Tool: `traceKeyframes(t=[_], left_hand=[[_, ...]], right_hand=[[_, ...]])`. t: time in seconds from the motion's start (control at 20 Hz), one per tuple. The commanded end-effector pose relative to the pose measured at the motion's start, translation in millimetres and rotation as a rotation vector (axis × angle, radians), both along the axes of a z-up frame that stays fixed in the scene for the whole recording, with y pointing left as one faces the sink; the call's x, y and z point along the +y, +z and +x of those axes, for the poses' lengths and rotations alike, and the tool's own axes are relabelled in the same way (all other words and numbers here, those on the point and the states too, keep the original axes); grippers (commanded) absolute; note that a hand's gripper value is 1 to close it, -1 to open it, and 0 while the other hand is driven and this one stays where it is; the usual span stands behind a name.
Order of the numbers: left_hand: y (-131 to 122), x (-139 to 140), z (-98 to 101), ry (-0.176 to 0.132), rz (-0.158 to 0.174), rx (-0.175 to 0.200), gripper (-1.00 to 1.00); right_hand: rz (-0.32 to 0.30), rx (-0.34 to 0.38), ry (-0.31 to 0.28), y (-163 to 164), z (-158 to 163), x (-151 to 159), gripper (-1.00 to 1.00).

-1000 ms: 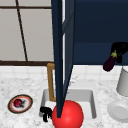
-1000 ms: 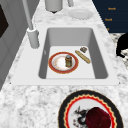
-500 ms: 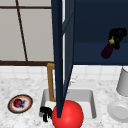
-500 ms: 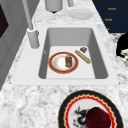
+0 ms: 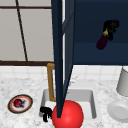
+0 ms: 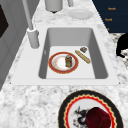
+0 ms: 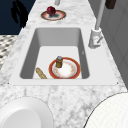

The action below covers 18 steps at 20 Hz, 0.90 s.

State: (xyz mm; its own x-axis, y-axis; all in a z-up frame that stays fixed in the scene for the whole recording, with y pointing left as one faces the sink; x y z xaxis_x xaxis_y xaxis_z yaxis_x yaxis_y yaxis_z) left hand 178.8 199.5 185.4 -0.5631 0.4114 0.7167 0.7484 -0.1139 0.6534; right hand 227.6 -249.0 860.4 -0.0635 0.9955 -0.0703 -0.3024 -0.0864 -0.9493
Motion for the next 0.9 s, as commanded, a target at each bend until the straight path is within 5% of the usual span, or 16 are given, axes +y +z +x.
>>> traceKeyframes(t=[0.0, 0.3, 0.85], left_hand=[[0, 0, 0.0, 0.0, 0.0, 0.0, 0.0], [0, 0, 0.0, 0.0, 0.0, 0.0, 0.0], [0, 0, 0.0, 0.0, 0.0, 0.0, 0.0]], right_hand=[[-0.012, 0.0, -0.049, 0, 28, 11, 1.0], [-0.031, -0.003, -0.091, -7, 62, 30, 1.0], [-0.043, -0.063, -0.098, -90, 113, 62, 1.0]])
